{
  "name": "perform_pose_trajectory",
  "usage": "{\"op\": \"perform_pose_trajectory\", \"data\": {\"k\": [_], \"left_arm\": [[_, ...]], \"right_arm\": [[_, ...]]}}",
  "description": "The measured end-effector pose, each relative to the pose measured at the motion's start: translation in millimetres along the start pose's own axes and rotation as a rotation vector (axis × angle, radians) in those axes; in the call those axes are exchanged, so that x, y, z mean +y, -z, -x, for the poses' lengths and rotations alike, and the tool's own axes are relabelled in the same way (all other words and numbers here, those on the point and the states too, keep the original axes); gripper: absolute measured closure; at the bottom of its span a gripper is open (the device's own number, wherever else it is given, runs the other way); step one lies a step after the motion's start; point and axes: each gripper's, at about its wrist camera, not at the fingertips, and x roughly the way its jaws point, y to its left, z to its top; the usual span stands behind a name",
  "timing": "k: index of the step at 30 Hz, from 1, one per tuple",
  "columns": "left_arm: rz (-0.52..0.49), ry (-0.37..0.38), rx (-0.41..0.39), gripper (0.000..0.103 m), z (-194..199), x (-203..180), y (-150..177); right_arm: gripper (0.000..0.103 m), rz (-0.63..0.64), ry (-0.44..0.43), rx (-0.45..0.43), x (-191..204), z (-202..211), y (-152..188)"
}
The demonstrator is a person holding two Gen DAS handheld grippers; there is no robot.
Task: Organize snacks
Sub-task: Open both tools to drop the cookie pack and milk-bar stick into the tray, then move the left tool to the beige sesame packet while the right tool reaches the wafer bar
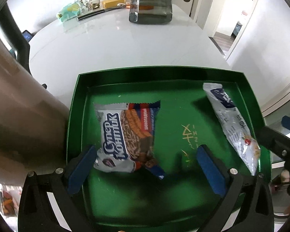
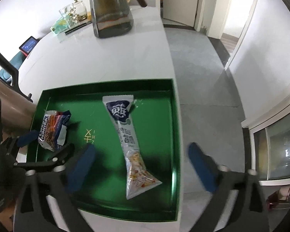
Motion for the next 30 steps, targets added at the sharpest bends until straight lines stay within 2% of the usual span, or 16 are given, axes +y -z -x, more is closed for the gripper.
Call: {"op": "perform_pose_trajectory", "data": {"k": [5,16,22,30], "left_arm": [[0.017,0.027,-0.021,0.001,19,1,12],[0.015,0.042,-0.064,0.001,72,20,45],[-0.005,0.046,-0.094,0.001,103,33,68],[0.018,0.033,-0.109,0.001,136,73,96]], "right_arm": [[0.000,-0.014,-0.022,-0.066,-3,15,8],[0.000,0.009,-0.032,-0.088,17,53,38],[0.000,0.030,-0.018,-0.129,37,83,57],[0.000,0.055,-0.056,-0.149,82,107,79]]}}
